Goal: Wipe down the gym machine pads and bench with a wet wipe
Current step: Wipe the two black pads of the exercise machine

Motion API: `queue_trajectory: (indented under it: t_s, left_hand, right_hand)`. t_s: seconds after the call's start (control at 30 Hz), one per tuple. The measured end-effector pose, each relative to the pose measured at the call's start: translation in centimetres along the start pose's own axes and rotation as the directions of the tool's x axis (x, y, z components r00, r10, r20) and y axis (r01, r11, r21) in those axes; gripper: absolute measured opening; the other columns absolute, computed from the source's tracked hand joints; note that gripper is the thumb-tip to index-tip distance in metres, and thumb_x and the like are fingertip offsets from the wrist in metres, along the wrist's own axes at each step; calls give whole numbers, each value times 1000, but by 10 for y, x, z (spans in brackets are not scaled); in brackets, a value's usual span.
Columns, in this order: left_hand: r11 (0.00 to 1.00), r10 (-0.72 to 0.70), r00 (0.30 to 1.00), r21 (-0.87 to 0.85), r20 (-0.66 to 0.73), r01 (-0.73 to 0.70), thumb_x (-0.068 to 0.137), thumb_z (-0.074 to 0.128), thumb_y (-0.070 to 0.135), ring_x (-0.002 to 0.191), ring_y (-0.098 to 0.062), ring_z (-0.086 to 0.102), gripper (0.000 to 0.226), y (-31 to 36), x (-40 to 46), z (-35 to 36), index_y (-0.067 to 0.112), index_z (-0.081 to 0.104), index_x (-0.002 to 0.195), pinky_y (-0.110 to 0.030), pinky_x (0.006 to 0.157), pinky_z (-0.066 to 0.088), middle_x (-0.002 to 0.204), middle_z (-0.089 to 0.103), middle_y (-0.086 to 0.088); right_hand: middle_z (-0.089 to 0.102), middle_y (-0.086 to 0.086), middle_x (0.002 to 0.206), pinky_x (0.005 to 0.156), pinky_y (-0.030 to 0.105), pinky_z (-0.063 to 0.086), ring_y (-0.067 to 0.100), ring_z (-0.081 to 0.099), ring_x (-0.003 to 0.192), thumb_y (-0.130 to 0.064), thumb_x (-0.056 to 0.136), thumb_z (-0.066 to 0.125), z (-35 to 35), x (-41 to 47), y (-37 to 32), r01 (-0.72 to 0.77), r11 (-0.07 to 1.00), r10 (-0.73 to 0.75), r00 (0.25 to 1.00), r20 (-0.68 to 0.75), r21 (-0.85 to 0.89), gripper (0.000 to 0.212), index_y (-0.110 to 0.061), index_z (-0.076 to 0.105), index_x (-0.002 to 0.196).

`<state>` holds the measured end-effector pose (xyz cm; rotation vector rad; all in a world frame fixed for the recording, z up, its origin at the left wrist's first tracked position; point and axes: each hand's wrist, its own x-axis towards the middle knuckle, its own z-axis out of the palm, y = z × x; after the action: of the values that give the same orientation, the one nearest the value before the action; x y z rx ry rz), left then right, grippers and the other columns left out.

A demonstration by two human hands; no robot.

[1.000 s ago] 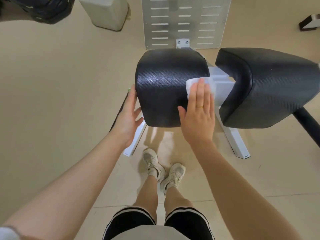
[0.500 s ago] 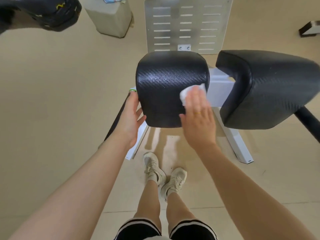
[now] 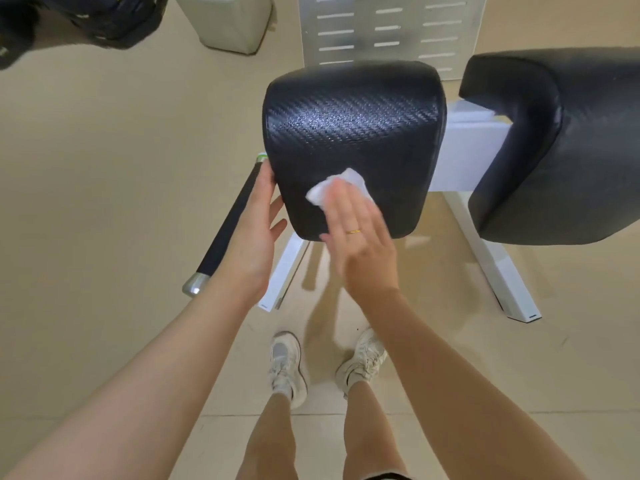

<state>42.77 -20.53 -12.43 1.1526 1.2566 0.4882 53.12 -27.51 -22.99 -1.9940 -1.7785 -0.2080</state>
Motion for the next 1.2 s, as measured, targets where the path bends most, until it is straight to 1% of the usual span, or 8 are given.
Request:
queue_trajectory:
  t_s: [0.17,0.33,0.5,0.7,0.8,0.87,0.93,1.2]
  left_hand:
    - [998,-33,999,45,41,31,95,13,55,130,0,36,47,2,1,-5,47,24,140,-33,110,28,137,36,29]
    - [998,33,994,54,107,-39,97,15,53,124,7,41,30,-4,2,-13,61,35,117,-29,104,31,125,43,39]
    - [1000,-23,970,12,242,21,94,17,54,127,1,39,42,-10,17,-37,56,34,132,-35,105,31,137,39,33]
    - [1000,2,935,-2,355,-2,96,10,53,124,6,39,38,-13,17,-48,61,36,122,-32,102,32,130,41,39]
    - [1000,-7,921,2,388,6,87,22,62,123,6,41,35,-16,16,-52,65,37,118,-31,101,32,129,41,42]
    - [1000,-23,920,8,392,21,78,30,67,121,8,42,38,-18,14,-56,67,38,115,-32,102,32,126,43,43]
    - [1000,-9,917,21,399,1,80,29,65,122,7,40,39,-18,12,-54,68,37,118,-31,104,30,126,42,44]
    - [999,31,939,-29,342,-22,96,23,48,118,10,44,32,-25,10,-45,60,51,107,-16,92,31,117,53,38]
  right_hand:
    - [21,12,147,115,33,10,25,19,136,-24,94,44,-13,-17,23,-212,956,217,976,5,-201,56,-4,21,141]
    - [32,21,141,115,31,16,32,30,132,-22,96,40,5,5,-23,-310,950,304,943,-133,-28,45,1,31,134]
    - [29,5,126,104,27,30,23,40,108,-6,93,45,25,32,-51,-418,887,461,830,-312,199,37,-4,34,129]
    - [46,-11,100,87,36,45,25,53,98,-14,98,36,19,30,-86,-454,731,554,831,-55,509,27,-9,58,113]
    - [42,-21,68,72,14,38,1,45,73,-33,95,47,-11,44,-66,-610,440,797,604,27,660,32,-25,50,64]
    - [38,-18,59,60,7,35,-4,38,59,-32,94,50,-33,51,-35,-626,320,918,391,-69,711,34,-25,42,61]
    - [36,-18,60,58,3,35,-6,41,56,-26,97,45,-49,51,-11,-615,286,943,319,-100,735,25,-14,48,75]
    - [37,-28,96,78,-5,27,-25,35,90,-24,99,27,1,13,-70,-703,522,771,631,86,483,22,-36,39,112]
